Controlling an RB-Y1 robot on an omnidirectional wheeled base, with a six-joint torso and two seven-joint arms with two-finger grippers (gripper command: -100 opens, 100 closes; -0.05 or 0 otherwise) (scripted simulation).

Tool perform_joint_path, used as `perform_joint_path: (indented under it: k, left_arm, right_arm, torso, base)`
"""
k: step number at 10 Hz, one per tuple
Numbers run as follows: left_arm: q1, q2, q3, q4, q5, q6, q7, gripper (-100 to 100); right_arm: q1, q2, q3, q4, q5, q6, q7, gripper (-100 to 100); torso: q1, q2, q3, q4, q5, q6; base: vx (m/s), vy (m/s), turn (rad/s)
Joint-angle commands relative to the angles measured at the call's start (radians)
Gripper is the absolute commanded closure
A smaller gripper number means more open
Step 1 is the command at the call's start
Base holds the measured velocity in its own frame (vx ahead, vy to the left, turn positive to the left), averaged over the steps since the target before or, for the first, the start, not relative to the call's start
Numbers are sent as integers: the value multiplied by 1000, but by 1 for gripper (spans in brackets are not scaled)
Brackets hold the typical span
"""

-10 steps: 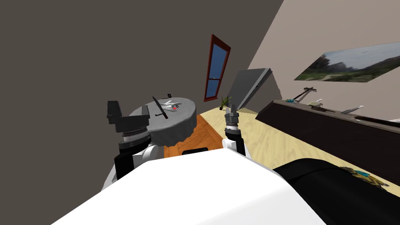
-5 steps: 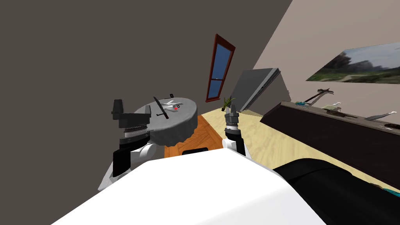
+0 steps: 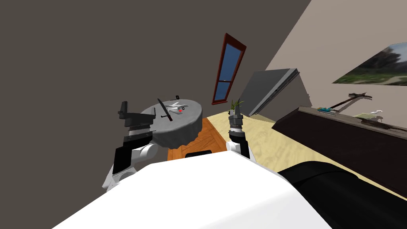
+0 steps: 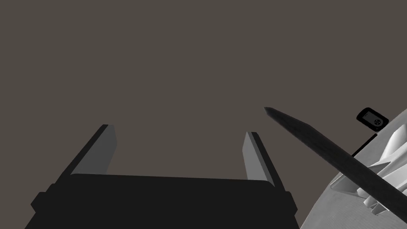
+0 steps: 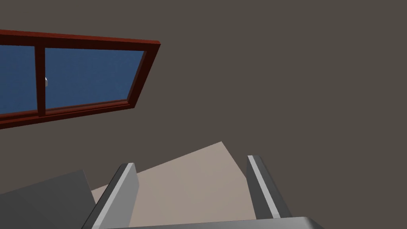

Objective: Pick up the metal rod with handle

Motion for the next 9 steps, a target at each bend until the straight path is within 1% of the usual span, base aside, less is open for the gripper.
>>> perform_joint_path:
  k: [1, 4, 5, 7, 8, 9]
  left_arm:
    - [-9, -3, 2, 3, 13, 29, 17, -100]
    - [-46, -5, 28, 21, 88, 129, 98, -100]
    - [-46, -5, 28, 21, 88, 135, 100, -100]
    - [-72, -8, 45, 37, 139, 199, 157, -100]
    - [-72, -8, 45, 37, 139, 208, 157, -100]
    - [-85, -10, 54, 46, 164, 246, 185, -100]
  right_arm:
    - [0, 0, 0, 0, 0, 0, 0, 0]
    - [0, 0, 0, 0, 0, 0, 0, 0]
    - [0, 0, 0, 0, 0, 0, 0, 0]
    - [0, 0, 0, 0, 0, 0, 0, 0]
    - [0, 0, 0, 0, 0, 0, 0, 0]
    - [0, 0, 0, 0, 0, 0, 0, 0]
  torso:
    - [0, 0, 0, 0, 0, 0]
    - [1, 1, 0, 0, 0, 0]
    - [1, 0, 0, 0, 0, 0]
    - [2, 1, 0, 0, 0, 0]
    - [1, 0, 0, 0, 0, 0]
    - [1, 1, 1, 0, 0, 0]
  base:
    - [37, -35, 34]
    - [44, -43, 120]
    - [36, -38, 63]
    - [43, -44, 130]
    - [33, -48, 45]
    - [25, -33, 88]
